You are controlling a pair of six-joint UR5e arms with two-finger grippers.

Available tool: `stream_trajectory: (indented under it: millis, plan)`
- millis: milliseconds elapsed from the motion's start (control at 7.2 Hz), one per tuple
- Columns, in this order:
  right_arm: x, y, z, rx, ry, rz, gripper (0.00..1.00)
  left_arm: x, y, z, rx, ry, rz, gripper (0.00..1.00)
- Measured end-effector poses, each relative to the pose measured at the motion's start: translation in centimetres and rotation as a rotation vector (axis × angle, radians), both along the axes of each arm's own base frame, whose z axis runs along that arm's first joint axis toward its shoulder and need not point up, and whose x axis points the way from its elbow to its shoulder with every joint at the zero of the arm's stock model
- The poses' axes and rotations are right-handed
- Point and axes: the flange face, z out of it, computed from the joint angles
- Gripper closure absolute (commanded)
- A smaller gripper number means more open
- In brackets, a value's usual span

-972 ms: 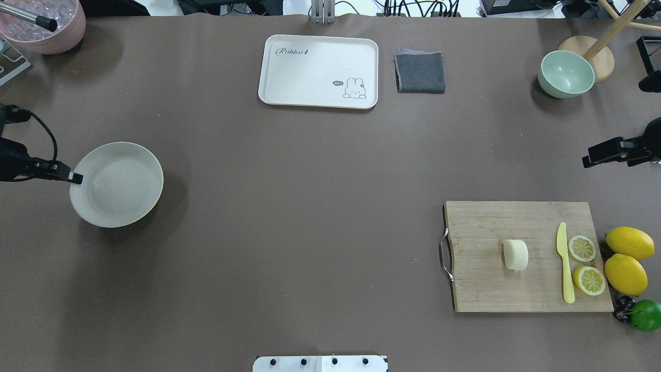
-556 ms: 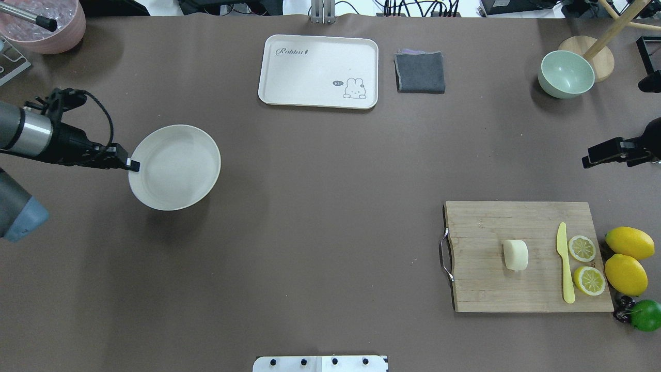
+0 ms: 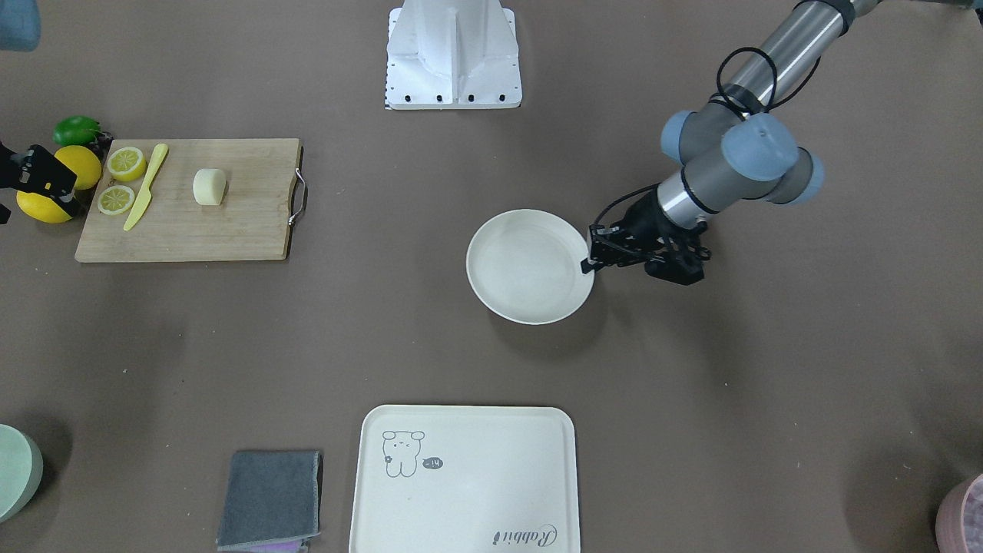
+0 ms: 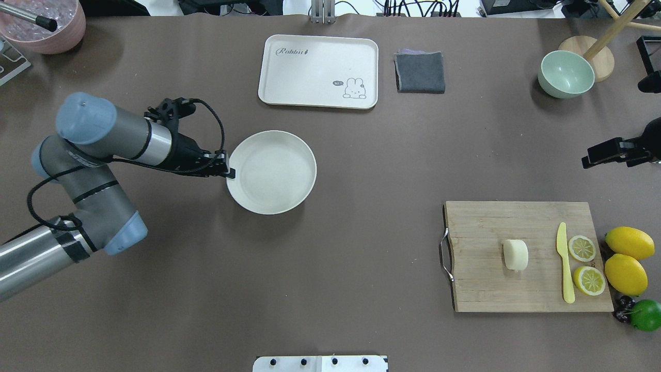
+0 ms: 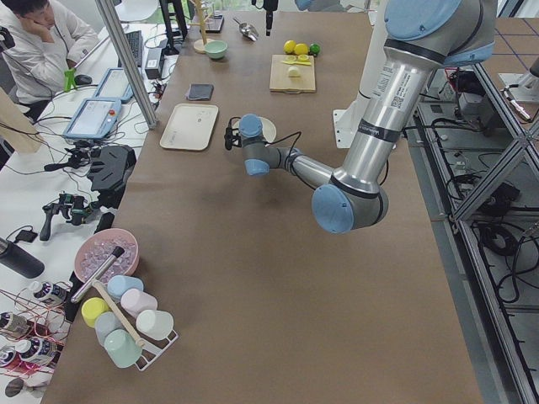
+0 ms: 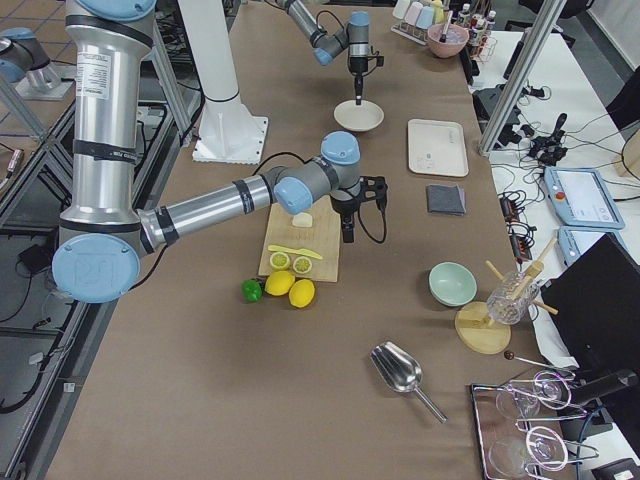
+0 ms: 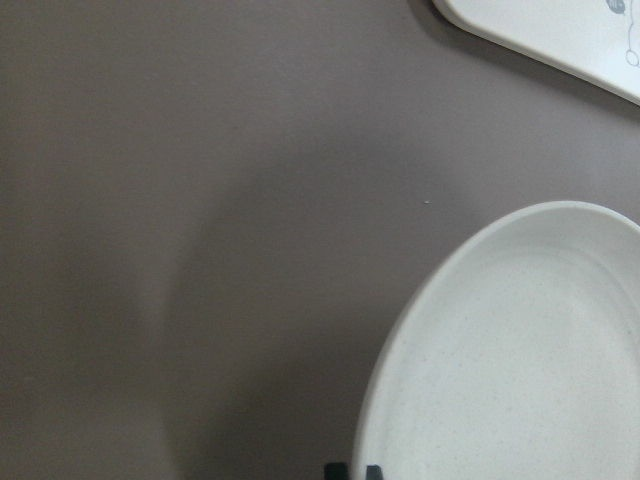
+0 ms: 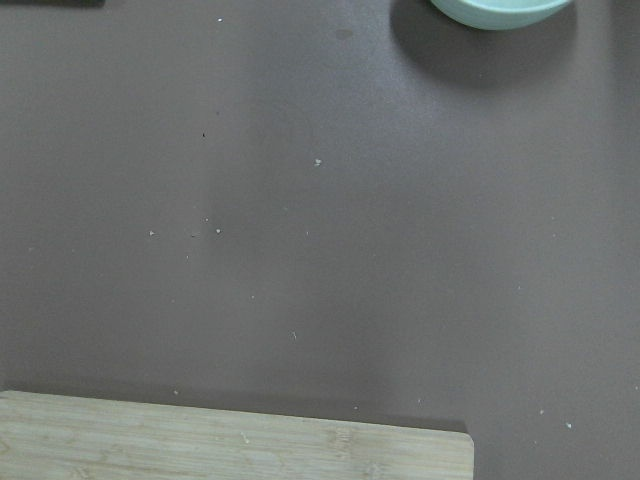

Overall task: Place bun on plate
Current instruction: 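Slide the white plate with the left gripper toward the table centre, then release the plate and withdraw the left arm while the right arm reaches toward the bun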

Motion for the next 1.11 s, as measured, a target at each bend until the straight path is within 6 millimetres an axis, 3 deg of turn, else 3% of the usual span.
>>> stream_trajectory:
  millis: [278, 417, 694, 833, 972, 1111]
  plan:
    - [0.0, -0.1, 0.1, 0.002, 0.005, 0.003, 0.00, 5.3, 3.1, -3.0, 0.022, -0.010, 0.012, 1.00]
    - [0.0, -0.1, 0.0, 0.003, 0.005, 0.003, 0.00, 6.4, 3.9, -3.8, 0.028, -0.007, 0.020, 0.06]
    - [-0.4, -0.1, -0.2, -0.013, -0.001, 0.012, 0.00, 6.5, 4.4, -4.8, 0.042, 0.006, 0.023, 0.02]
    - [-1.4, -0.1, -0.9, -0.035, -0.013, 0.026, 0.00, 5.5, 4.1, -5.7, 0.047, 0.014, 0.016, 0.02]
    - [-2.9, 0.1, -1.9, -0.057, -0.026, 0.038, 0.00, 3.6, 3.2, -7.2, 0.036, -0.001, 0.002, 0.02]
    - [-4.6, 0.7, -3.0, -0.078, -0.034, 0.047, 0.00, 0.2, 1.6, -9.0, 0.017, -0.043, -0.009, 0.02]
